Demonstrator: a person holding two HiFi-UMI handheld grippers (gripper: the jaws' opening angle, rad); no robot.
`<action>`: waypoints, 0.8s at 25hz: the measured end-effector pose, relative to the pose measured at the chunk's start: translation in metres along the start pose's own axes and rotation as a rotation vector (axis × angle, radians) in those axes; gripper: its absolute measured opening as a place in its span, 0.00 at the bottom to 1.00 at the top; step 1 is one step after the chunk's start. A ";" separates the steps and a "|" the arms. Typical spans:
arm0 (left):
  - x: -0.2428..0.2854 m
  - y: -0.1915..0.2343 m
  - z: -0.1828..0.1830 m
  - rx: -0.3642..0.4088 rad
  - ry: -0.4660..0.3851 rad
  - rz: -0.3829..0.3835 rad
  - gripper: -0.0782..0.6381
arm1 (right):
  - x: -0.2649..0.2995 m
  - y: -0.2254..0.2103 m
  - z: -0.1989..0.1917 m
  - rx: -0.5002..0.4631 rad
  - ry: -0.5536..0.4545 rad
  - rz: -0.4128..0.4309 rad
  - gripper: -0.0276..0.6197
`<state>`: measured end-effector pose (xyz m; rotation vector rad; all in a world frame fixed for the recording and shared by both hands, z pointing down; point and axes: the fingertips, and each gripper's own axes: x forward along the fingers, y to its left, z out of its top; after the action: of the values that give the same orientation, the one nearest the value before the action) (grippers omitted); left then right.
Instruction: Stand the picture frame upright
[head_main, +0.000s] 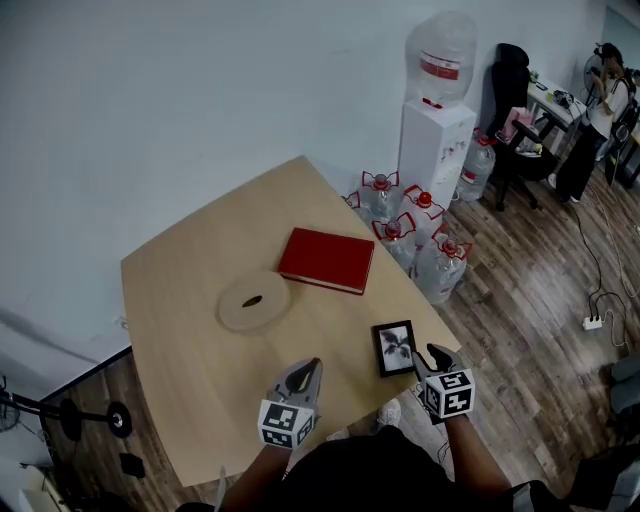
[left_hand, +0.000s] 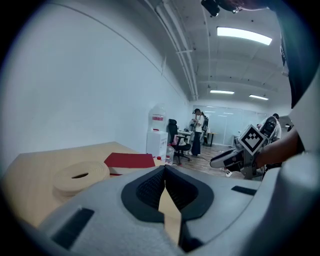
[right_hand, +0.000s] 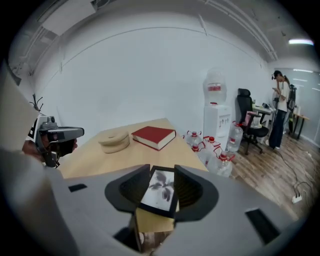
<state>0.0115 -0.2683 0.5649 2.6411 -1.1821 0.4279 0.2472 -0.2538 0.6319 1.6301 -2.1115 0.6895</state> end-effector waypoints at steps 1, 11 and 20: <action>0.000 0.002 -0.001 -0.002 0.003 0.010 0.11 | 0.008 -0.002 -0.006 0.006 0.025 0.011 0.27; -0.005 0.025 -0.011 -0.025 0.026 0.107 0.11 | 0.078 -0.024 -0.053 0.104 0.208 0.057 0.37; -0.024 0.049 -0.015 -0.054 0.017 0.205 0.11 | 0.112 -0.038 -0.076 0.118 0.295 0.041 0.38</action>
<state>-0.0429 -0.2796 0.5743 2.4757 -1.4448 0.4463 0.2557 -0.3039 0.7625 1.4433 -1.9270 1.0177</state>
